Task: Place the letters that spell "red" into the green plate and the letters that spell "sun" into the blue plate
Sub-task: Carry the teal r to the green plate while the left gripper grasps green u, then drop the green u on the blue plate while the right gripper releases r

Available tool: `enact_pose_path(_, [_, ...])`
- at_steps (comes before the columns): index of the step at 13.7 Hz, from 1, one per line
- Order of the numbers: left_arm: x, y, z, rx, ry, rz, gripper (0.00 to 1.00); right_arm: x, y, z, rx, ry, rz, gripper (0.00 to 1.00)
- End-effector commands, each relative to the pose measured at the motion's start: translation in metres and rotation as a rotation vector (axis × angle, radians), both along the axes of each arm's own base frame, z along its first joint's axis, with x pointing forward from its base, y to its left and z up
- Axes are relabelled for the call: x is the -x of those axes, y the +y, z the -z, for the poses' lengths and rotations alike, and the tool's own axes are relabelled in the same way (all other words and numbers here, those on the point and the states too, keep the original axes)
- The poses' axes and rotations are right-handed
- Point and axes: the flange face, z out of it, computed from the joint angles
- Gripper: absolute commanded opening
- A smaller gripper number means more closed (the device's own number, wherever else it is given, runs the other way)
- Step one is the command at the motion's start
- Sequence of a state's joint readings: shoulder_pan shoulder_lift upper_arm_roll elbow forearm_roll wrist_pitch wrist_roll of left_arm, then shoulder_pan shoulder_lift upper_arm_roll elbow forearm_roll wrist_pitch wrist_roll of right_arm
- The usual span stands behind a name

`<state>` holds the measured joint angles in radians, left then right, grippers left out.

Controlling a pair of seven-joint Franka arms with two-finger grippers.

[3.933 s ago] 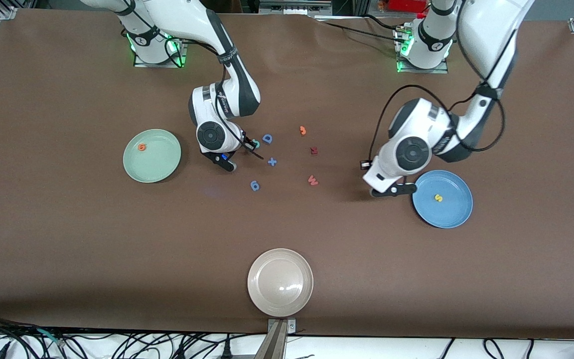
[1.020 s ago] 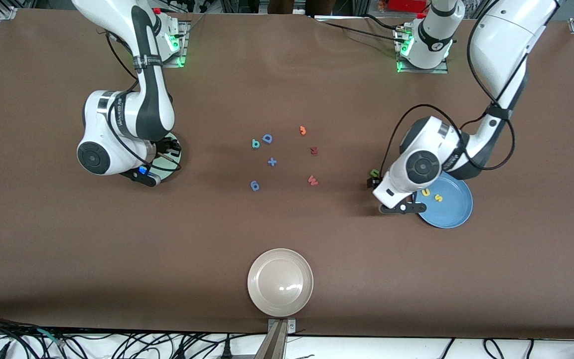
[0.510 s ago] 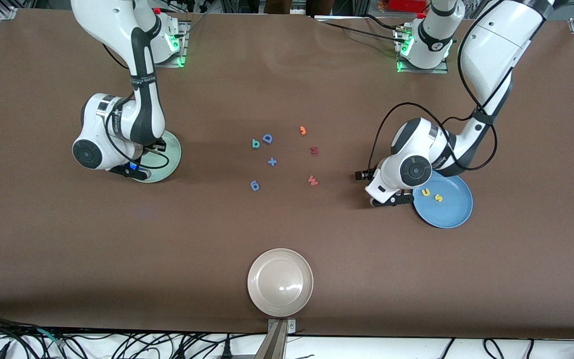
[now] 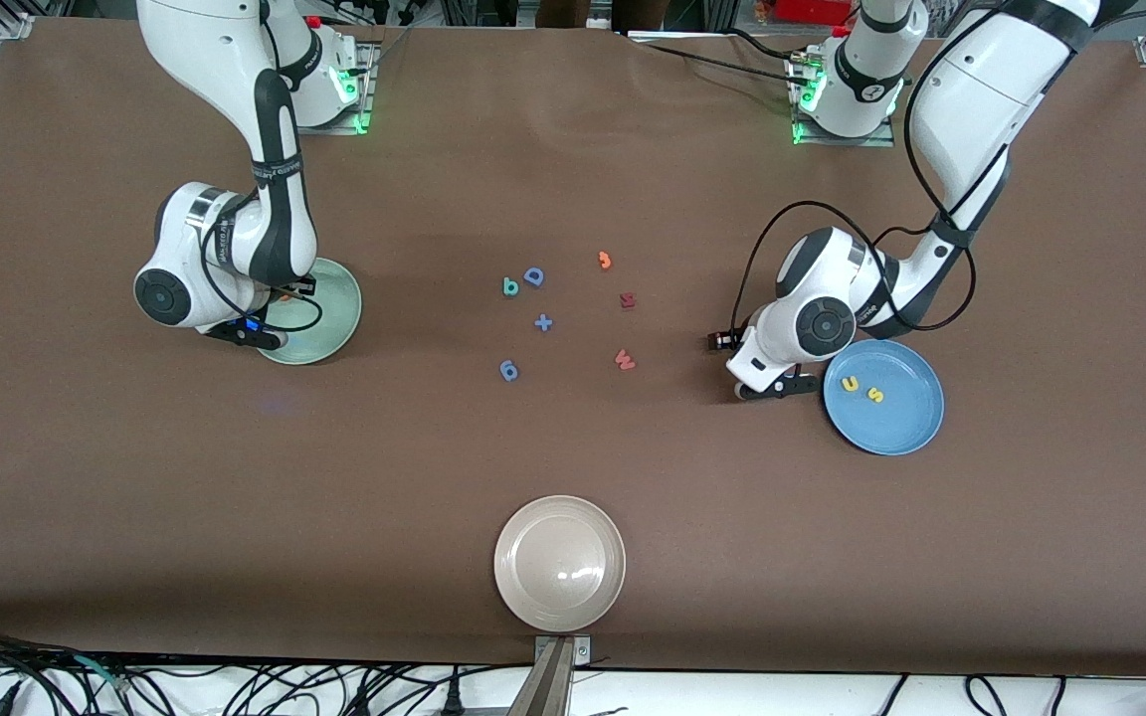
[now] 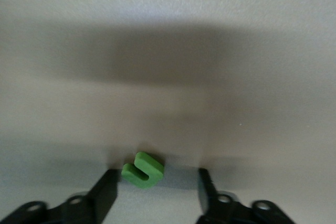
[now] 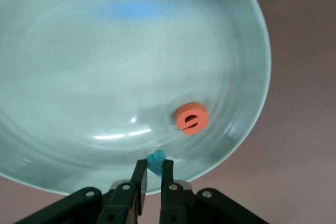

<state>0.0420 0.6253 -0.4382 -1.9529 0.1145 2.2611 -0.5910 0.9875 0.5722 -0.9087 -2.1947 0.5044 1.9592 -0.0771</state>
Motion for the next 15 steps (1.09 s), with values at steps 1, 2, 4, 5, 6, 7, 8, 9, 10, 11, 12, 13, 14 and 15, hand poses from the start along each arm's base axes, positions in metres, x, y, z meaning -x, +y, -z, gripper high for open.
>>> enact_pose_path(1, [0.004,0.005,-0.002,0.011,0.001,-0.012,0.16,0.001,-0.001,0.003,0.000,-0.004,-0.016,0.08])
enact_pose_path(2, [0.003,0.004,-0.003,0.012,-0.002,-0.011,0.12,0.002,-0.001,0.003,-0.001,-0.003,-0.014,0.08])
enact_pose_path(4, [0.001,0.005,-0.009,0.008,-0.009,-0.009,0.09,0.002,0.002,0.003,-0.003,-0.001,-0.015,0.11])
enact_pose_path(5, [0.000,0.005,-0.012,0.007,-0.012,-0.009,0.08,0.002,0.004,0.004,-0.005,-0.001,-0.011,0.11])
enact_pose_path(6, [-0.002,0.006,-0.020,0.003,-0.020,-0.010,0.08,0.002,0.004,0.005,-0.023,-0.005,0.014,0.11])
enact_pose_path(7, [-0.005,0.007,-0.034,-0.010,-0.021,-0.003,0.08,0.003,0.006,0.010,-0.028,-0.003,0.027,0.11])
enact_pose_path(8, [-0.010,0.010,-0.051,-0.023,-0.014,0.008,0.08,0.002,0.007,0.010,-0.031,-0.006,0.028,0.11])
enact_pose_path(9, [-0.020,0.022,-0.066,-0.030,0.005,0.030,0.08,0.002,0.007,0.010,-0.031,-0.006,0.028,0.11])
enact_pose_path(10, [-0.030,0.041,-0.075,-0.027,0.015,0.047,0.08,0.002,0.007,0.009,-0.032,-0.006,0.028,0.12])
enact_pose_path(11, [-0.039,0.059,-0.079,-0.022,0.012,0.061,0.08,0.002,0.007,0.009,-0.032,-0.006,0.028,0.37])
enact_pose_path(12, [-0.043,0.072,-0.079,-0.042,0.001,0.103,0.08,0.002,0.007,0.009,-0.031,-0.006,0.029,0.86])
enact_pose_path(13, [-0.047,0.092,-0.077,-0.078,-0.012,0.137,0.08,0.001,0.009,0.009,-0.032,-0.004,0.028,0.98])
enact_pose_path(14, [-0.054,0.124,-0.075,-0.108,-0.021,0.166,0.08,0.001,0.010,0.007,-0.033,-0.003,0.030,0.99])
enact_pose_path(15, [-0.057,0.149,-0.067,-0.108,-0.016,0.205,0.09,-0.004,0.015,0.001,-0.043,-0.002,0.033,0.99])
